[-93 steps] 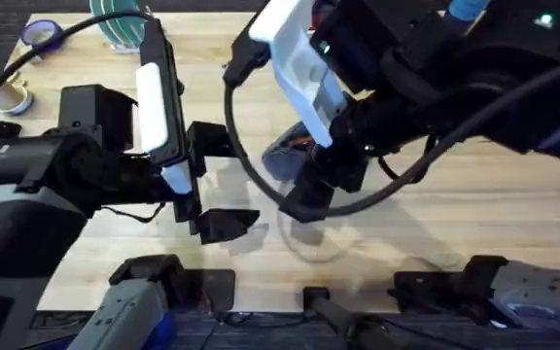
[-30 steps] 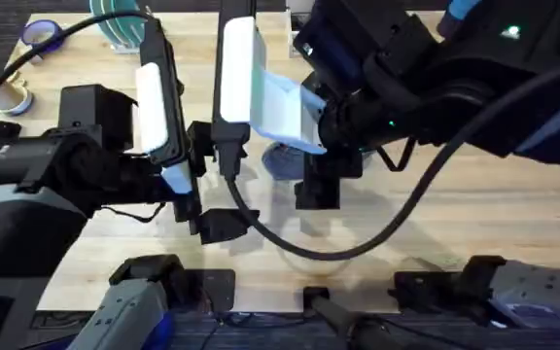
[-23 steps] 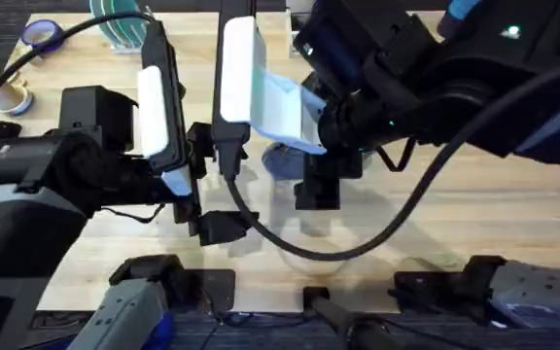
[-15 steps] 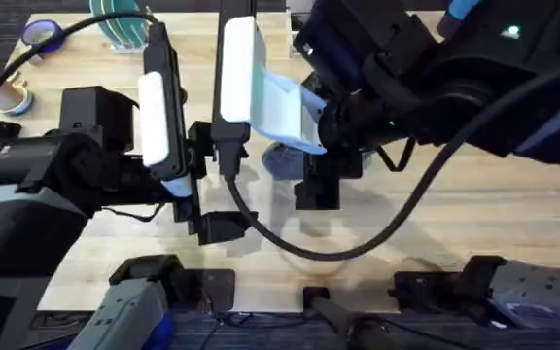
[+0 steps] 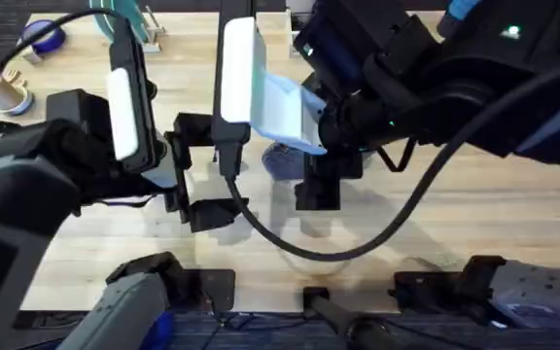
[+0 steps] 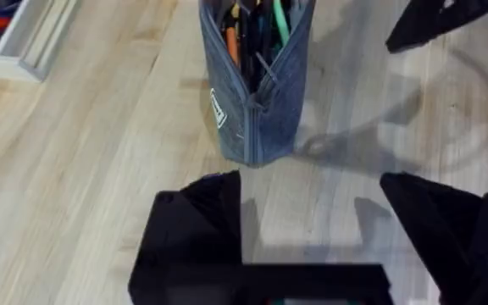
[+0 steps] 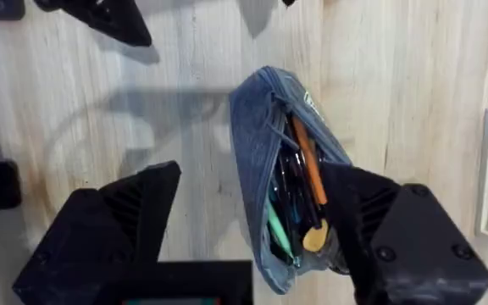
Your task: Unzip the bag, pick up the pens from the table one at a time and place them inside, then zip the bag closed.
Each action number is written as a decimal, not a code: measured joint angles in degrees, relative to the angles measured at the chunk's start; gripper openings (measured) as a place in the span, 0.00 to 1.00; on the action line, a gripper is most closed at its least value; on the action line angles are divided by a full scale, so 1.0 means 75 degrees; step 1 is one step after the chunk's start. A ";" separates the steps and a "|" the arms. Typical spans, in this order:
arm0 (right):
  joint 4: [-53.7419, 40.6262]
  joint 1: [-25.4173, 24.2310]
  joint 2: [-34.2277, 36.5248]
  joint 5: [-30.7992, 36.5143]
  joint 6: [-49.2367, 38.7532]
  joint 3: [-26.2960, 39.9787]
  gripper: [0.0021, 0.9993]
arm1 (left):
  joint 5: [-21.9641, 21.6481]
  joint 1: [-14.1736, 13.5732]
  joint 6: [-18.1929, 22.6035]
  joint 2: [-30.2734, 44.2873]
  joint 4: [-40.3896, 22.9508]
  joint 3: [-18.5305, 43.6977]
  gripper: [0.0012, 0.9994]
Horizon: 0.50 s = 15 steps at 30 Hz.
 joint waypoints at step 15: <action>0.0026 0.0000 0.0028 -0.0658 0.0002 0.0003 1.00 | 0.0785 0.0248 0.2160 0.2435 0.0649 0.0000 1.00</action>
